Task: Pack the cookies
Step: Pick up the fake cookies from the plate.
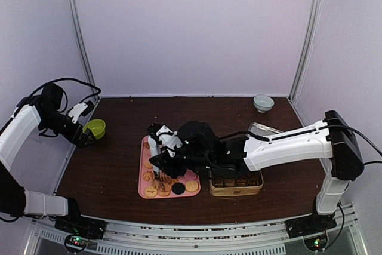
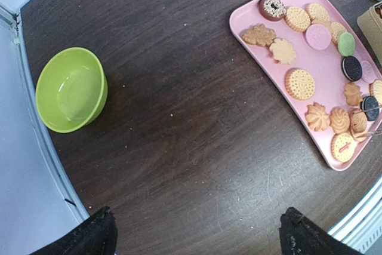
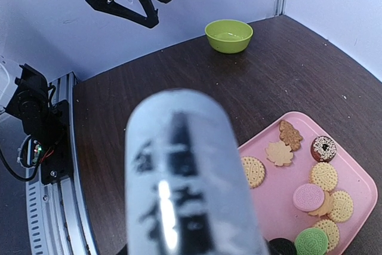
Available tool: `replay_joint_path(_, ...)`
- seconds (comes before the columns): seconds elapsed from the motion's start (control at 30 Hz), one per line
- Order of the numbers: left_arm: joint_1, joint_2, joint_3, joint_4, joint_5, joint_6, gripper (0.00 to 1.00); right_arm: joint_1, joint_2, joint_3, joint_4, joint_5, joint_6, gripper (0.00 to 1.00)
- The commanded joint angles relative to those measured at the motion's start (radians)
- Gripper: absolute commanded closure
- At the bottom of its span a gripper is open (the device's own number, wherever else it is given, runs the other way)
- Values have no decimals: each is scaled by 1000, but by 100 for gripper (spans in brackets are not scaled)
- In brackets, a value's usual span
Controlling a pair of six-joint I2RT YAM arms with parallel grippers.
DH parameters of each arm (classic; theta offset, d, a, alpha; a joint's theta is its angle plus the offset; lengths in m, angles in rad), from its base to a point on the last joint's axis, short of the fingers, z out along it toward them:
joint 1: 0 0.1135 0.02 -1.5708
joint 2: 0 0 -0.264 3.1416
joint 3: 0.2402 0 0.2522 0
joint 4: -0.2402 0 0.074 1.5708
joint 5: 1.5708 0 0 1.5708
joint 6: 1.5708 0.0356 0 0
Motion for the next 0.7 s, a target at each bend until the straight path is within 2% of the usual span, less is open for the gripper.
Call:
replay_joint_path(0.0, 7, -6, -6, 27, 35, 19, 2, 1, 10, -20, 40, 36, -12, 63)
replay_joint_path(0.37, 7, -17, -15, 24, 43, 34, 2, 6, -14, -104, 63, 39, -3, 62)
replay_joint_path(0.67, 7, -17, -8, 15, 58, 36, 2, 5, -56, -81, 64, 66, -4, 85)
